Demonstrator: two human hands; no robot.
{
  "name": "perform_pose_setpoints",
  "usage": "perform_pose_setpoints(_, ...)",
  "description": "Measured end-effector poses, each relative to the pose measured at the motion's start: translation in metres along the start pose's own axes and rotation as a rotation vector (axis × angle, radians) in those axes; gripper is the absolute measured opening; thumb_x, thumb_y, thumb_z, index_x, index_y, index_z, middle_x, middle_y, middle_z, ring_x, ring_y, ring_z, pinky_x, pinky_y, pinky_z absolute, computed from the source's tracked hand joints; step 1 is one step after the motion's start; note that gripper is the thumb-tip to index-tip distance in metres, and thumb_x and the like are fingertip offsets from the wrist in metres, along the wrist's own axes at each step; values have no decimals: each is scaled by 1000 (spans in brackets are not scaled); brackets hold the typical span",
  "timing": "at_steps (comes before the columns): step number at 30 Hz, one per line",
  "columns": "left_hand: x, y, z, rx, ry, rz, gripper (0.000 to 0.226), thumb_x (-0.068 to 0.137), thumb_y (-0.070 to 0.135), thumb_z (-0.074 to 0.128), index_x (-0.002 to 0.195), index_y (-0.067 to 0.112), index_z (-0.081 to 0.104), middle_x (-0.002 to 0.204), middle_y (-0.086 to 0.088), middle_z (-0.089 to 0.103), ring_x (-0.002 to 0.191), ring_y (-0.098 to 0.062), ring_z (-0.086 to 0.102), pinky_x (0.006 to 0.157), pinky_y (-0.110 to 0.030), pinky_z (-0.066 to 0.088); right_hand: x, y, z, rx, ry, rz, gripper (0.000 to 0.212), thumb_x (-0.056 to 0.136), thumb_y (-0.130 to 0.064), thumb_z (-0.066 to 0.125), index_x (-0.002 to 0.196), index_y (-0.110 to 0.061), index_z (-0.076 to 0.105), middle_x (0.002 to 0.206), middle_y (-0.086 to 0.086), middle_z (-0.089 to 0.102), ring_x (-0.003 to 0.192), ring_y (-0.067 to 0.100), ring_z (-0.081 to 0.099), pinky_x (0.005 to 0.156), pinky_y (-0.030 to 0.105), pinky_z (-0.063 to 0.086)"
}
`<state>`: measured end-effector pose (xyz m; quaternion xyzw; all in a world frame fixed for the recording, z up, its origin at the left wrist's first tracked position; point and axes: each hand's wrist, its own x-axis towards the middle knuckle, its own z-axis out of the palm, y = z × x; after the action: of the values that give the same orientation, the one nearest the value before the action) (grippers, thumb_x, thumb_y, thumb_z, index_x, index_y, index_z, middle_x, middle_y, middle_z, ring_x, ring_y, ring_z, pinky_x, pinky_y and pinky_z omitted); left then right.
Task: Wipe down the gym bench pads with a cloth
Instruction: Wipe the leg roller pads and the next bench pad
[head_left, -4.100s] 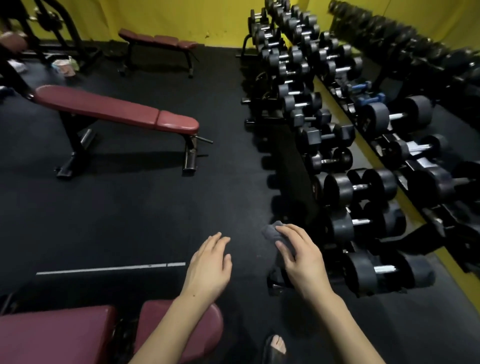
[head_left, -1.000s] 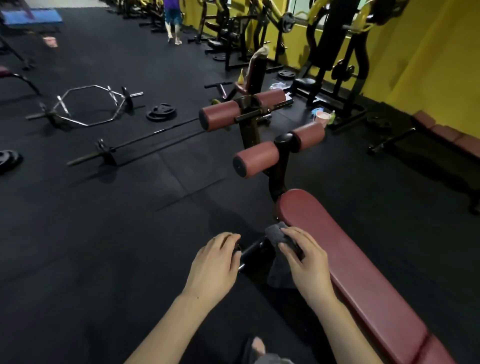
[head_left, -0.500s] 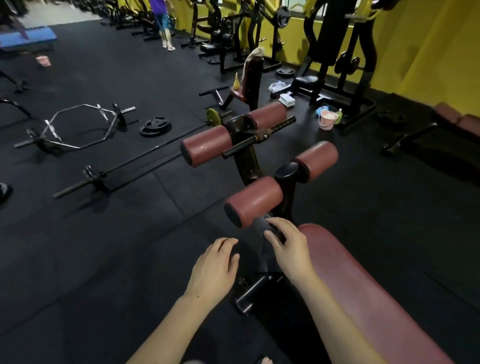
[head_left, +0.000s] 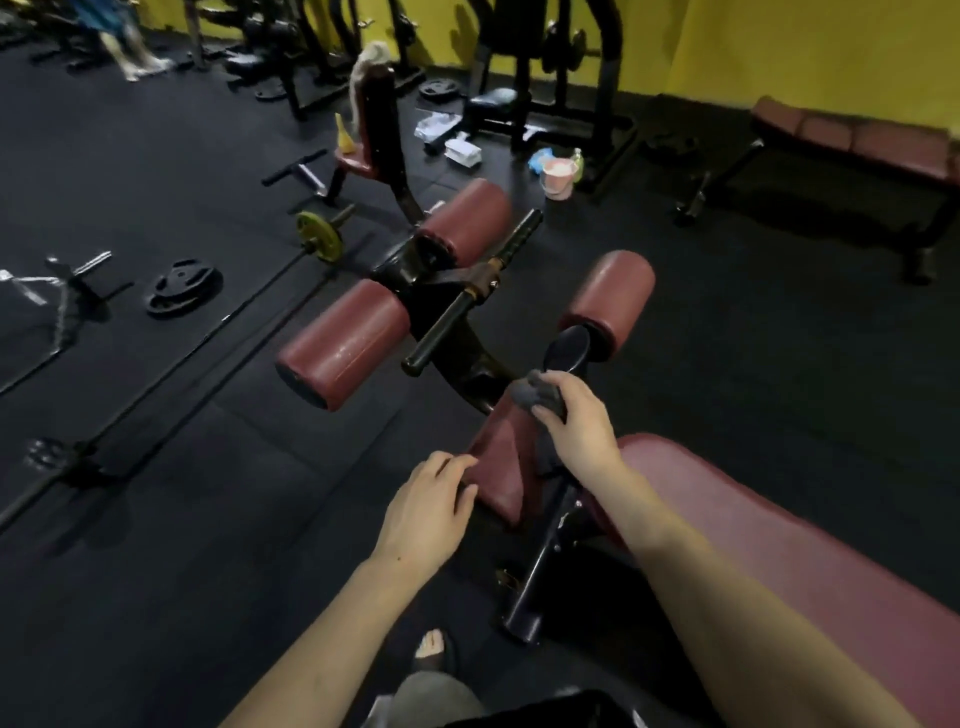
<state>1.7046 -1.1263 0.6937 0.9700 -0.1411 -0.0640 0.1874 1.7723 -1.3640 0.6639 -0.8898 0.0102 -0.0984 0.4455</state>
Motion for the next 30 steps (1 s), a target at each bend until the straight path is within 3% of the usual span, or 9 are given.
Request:
perform_pose_setpoints(2, 16, -22, -3, 3, -97, 73, 41, 106, 42, 49, 145, 30, 49, 132, 11, 48, 121, -12, 52, 88, -32, 52, 1, 1, 19, -69, 33, 25, 39, 97, -16, 71, 136, -13, 65, 147, 3, 54, 136, 18, 50, 116, 27, 36)
perform_pose_setpoints(5, 30, -44, -2, -8, -221, 192, 47, 104, 44, 52, 148, 31, 45, 138, 12, 45, 124, -12, 50, 95, -33, 51, -1, 7, 33, -238, 151, -5, 38, 96, -25, 72, 133, -16, 70, 141, 9, 57, 133, 32, 50, 115, 42, 41)
perform_pose_setpoints(9, 40, -64, 2, -146, -256, 249, 49, 102, 39, 59, 149, 28, 49, 139, 14, 47, 122, -8, 52, 95, -29, 51, -7, -3, 42, -280, 214, 118, 40, 97, -27, 72, 137, -28, 67, 135, 10, 52, 127, 35, 45, 110, 41, 41)
perform_pose_setpoints(14, 40, -71, 12, -385, -196, 145, 38, 100, 28, 66, 137, 23, 64, 131, 15, 58, 116, -6, 58, 101, -27, 50, -22, -15, 53, -298, 270, 140, 39, 97, -20, 70, 136, -25, 67, 118, 8, 54, 114, 34, 47, 102, 44, 46)
perform_pose_setpoints(22, 23, -69, 25, -592, -46, -46, 26, 98, 13, 67, 124, 14, 72, 120, 14, 66, 114, -2, 62, 100, -13, 46, -111, -32, 78, -249, 181, 4, 47, 94, -13, 72, 139, -24, 64, 122, 7, 52, 119, 27, 43, 104, 35, 40)
perform_pose_setpoints(26, 18, -62, 26, -581, -59, -52, 31, 99, 16, 66, 130, 18, 70, 128, 17, 61, 121, 3, 56, 106, -13, 42, -73, -16, 60, -313, 168, -135, 39, 94, -15, 71, 133, -17, 68, 119, 13, 54, 114, 30, 45, 99, 36, 44)
perform_pose_setpoints(30, 18, -62, 27, -556, -67, -59, 33, 99, 19, 68, 132, 19, 70, 127, 16, 62, 119, 2, 58, 105, -18, 45, -18, -1, 49, -313, 247, -84, 34, 96, -25, 70, 129, -18, 70, 116, 11, 57, 109, 33, 46, 96, 46, 49)
